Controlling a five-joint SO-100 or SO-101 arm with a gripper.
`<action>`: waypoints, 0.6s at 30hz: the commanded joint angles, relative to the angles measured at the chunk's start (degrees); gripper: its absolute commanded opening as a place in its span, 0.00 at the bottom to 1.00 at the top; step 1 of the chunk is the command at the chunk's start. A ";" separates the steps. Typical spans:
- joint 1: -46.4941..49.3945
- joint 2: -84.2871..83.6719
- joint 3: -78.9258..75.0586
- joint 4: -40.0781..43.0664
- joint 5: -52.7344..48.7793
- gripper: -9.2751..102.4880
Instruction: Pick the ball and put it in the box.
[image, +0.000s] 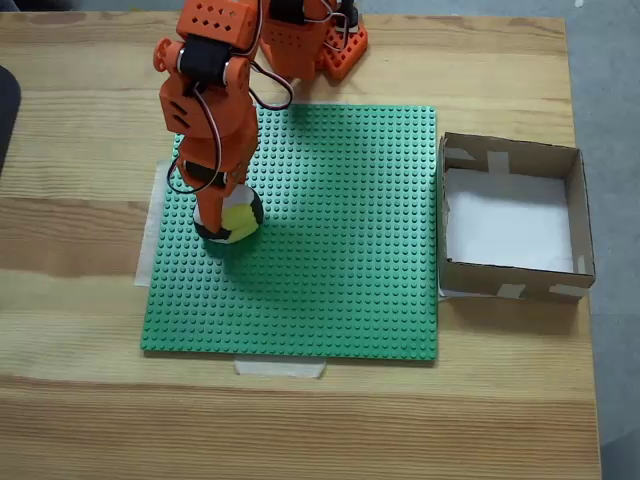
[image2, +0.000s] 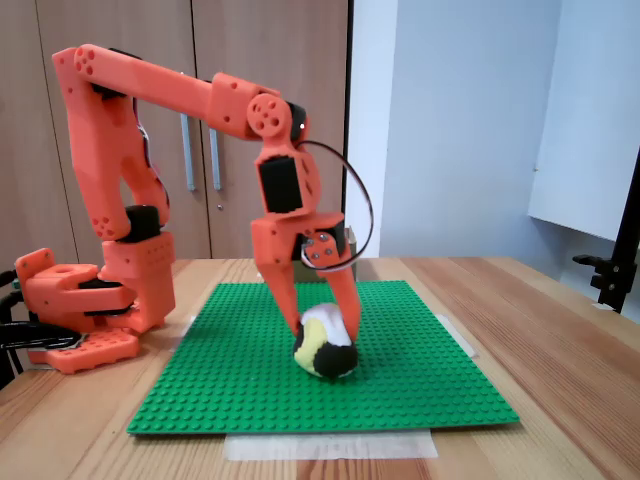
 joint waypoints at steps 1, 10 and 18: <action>-0.44 1.32 -3.16 -0.53 -0.79 0.30; 0.09 1.41 -6.59 1.05 -1.58 0.21; 0.18 1.41 -12.48 4.75 -1.85 0.16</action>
